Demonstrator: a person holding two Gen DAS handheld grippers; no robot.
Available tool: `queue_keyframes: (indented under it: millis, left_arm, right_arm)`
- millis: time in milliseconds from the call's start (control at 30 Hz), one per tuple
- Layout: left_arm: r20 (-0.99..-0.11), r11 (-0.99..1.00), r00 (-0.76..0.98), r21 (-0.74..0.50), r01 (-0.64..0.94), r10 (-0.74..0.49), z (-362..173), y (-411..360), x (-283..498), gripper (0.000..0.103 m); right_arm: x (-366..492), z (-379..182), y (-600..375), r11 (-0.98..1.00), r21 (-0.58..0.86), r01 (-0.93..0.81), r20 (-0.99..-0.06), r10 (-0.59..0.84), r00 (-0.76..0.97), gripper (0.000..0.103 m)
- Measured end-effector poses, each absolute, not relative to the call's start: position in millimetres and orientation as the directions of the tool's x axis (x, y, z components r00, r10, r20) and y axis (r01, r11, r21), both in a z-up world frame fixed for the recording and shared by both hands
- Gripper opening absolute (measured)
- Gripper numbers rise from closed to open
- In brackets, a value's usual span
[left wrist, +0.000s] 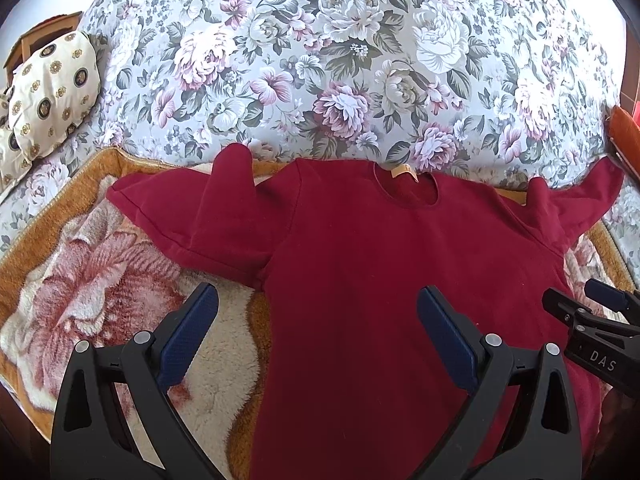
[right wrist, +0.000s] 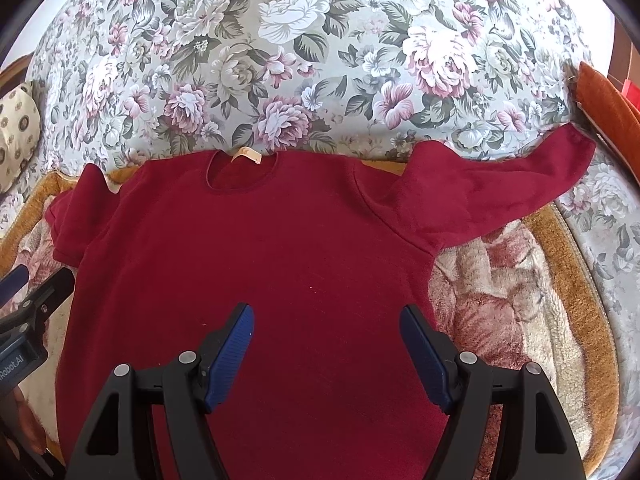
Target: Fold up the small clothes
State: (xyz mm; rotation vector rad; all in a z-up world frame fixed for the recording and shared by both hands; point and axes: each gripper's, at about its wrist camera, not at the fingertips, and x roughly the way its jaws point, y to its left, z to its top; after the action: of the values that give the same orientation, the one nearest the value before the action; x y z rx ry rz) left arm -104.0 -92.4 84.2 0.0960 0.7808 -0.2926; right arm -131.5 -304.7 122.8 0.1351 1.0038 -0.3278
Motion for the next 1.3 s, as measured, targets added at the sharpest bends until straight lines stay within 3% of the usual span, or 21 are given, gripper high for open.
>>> queue_keyframes:
  millis: [733,933,1300]
  left_arm:
    - [-0.719,0.968,0.659,-0.08,0.239,-0.222,81,-71,-81,0.1]
    - [-0.717,0.988,0.68,-0.104,0.112,-0.153,91,-17,-48,0.1]
    - [-0.773,0.91,0.603,-0.373,-0.181,-0.197,51,99,59,0.1]
  right_arm:
    - [-90,109,-278,0.963,-0.023,0.27,-0.854,-0.16,0.496,0.074]
    - [-70,106,-269,0.973,-0.013,0.232,-0.854,-0.131,0.504,0.074]
    - [-31,94,-243,0.992,-0.014,0.127,-0.856,-0.078,0.511,0.074]
